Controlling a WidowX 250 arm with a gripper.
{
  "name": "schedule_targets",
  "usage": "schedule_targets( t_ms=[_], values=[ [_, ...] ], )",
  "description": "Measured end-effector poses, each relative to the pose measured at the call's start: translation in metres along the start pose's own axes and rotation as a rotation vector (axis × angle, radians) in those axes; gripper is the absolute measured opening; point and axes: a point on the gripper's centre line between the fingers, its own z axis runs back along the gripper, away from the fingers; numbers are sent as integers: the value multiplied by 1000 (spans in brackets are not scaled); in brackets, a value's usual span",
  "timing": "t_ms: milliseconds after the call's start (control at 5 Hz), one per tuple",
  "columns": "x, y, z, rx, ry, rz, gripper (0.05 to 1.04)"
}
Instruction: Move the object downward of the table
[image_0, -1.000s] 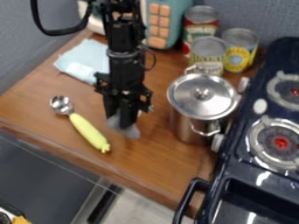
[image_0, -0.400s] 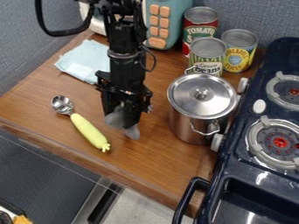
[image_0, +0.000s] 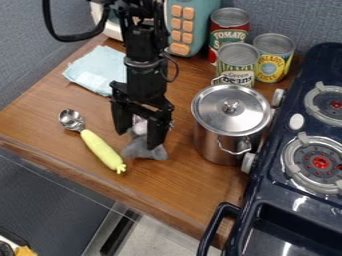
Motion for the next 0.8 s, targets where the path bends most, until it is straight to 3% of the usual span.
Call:
schedule_targets(
  t_ms=[400, 600, 800],
  values=[
    [2, -1, 6, -1, -26, 9, 1001],
    [7, 4, 47, 66, -177, 24, 1001],
    [19, 10, 64, 92, -239, 28, 1001]
  ],
)
